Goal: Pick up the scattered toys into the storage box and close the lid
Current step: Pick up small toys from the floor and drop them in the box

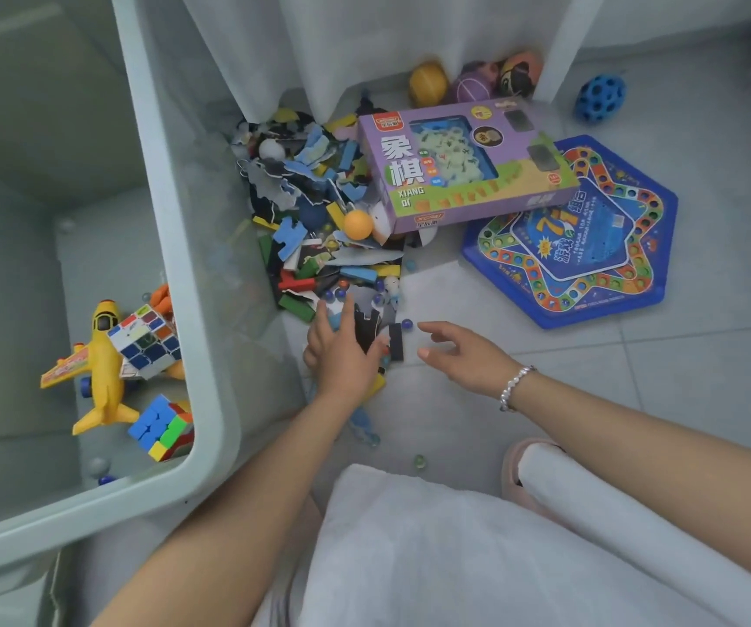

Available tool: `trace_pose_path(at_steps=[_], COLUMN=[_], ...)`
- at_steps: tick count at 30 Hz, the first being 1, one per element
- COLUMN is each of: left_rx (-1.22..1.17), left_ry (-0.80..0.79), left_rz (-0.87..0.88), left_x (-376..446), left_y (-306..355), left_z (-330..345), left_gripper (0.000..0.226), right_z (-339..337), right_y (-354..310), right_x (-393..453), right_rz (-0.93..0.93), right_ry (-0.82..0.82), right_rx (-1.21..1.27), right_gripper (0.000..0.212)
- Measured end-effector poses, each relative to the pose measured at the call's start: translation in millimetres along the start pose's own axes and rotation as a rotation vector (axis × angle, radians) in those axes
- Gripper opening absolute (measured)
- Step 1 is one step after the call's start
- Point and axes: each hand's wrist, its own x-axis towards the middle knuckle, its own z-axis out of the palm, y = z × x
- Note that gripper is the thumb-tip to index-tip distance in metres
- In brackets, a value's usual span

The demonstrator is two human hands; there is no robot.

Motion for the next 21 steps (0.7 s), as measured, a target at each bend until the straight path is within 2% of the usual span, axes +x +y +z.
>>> trace_pose_path(at_steps=[3, 8, 12, 17, 21], left_rx=[0.144, -0.070, -0.118, -0.295, -0.392], left_ry=[-0.069, 0.002, -0.038, -0.082, 0.000], left_rz=[0.023, 0.089, 0.158, 0.047, -0.004], left_x=[7, 13, 13, 20, 12], left_y=[-1, -4, 1, 7, 8], left_z=[2, 4, 1, -3, -8], left_gripper=[0.083, 0.071, 0.055, 0.045, 0.046], right_z=[2, 5, 11, 16, 15], right_y=[6, 8, 5, -3, -6], right_x=[5, 9, 8, 7, 7], right_rz=[0.050, 0.075, 0.081, 0.118, 0.128], right_ry=[-0.032, -0.020, -0.021, -0.005, 0.024], right_rx=[-0.011, 0.009, 0.040, 0.180, 0.265], right_gripper=[0.051, 0.051, 0.049, 0.048, 0.043])
